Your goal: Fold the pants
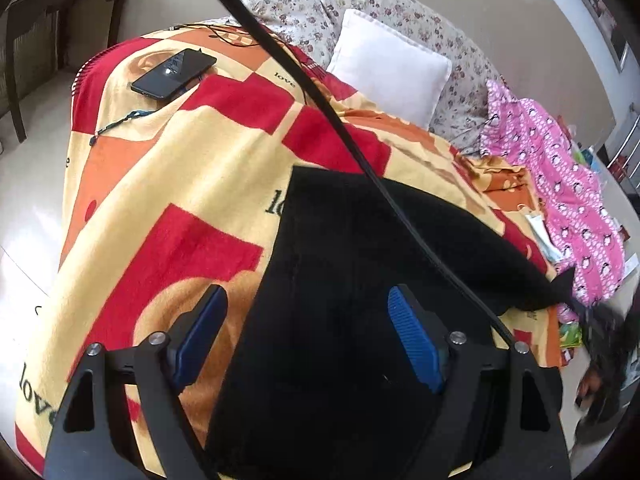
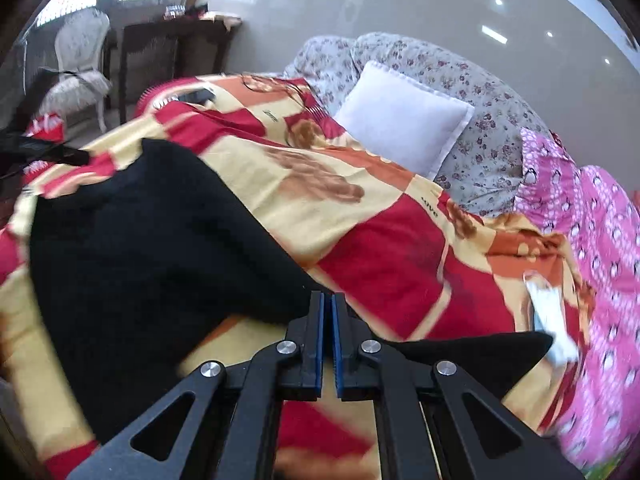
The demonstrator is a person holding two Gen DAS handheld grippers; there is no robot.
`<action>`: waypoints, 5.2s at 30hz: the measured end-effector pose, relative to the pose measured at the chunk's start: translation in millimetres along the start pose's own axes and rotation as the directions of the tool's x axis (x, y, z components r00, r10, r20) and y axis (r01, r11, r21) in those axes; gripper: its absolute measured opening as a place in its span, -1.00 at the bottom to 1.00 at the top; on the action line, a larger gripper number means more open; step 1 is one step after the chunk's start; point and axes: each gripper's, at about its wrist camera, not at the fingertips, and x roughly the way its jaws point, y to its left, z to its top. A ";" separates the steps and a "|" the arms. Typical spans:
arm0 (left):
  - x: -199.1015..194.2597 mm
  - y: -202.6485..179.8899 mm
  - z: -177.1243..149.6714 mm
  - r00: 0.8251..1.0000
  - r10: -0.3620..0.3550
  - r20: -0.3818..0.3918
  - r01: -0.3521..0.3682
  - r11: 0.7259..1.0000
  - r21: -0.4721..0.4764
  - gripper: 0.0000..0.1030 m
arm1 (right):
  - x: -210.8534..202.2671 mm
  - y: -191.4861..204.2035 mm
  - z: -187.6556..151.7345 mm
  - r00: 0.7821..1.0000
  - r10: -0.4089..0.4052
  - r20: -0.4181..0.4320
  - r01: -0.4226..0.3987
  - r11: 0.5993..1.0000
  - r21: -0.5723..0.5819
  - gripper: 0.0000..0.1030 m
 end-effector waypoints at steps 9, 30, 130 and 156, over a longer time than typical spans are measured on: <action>-45.1 8.6 -17.7 0.994 -0.096 0.056 0.099 0.994 -0.045 0.61 | -65.0 65.6 -116.0 0.989 0.121 -0.084 -0.105 0.980 0.171 -1.00; 13.3 8.5 -18.3 0.994 -0.079 -0.078 0.080 0.997 0.004 -0.38 | 39.4 159.1 -4.1 0.993 0.117 0.020 -0.116 0.993 -0.033 -0.91; 16.8 -157.2 -107.0 1.000 0.018 -0.013 -0.010 0.886 0.463 0.39 | -83.8 -36.9 -182.7 0.977 -0.163 -0.141 0.215 0.698 0.684 -0.11; -16.1 -77.4 -73.9 0.986 0.129 0.105 -0.156 0.935 0.318 0.39 | -49.8 -3.7 -136.3 0.999 0.019 -0.038 0.010 0.754 0.657 -0.03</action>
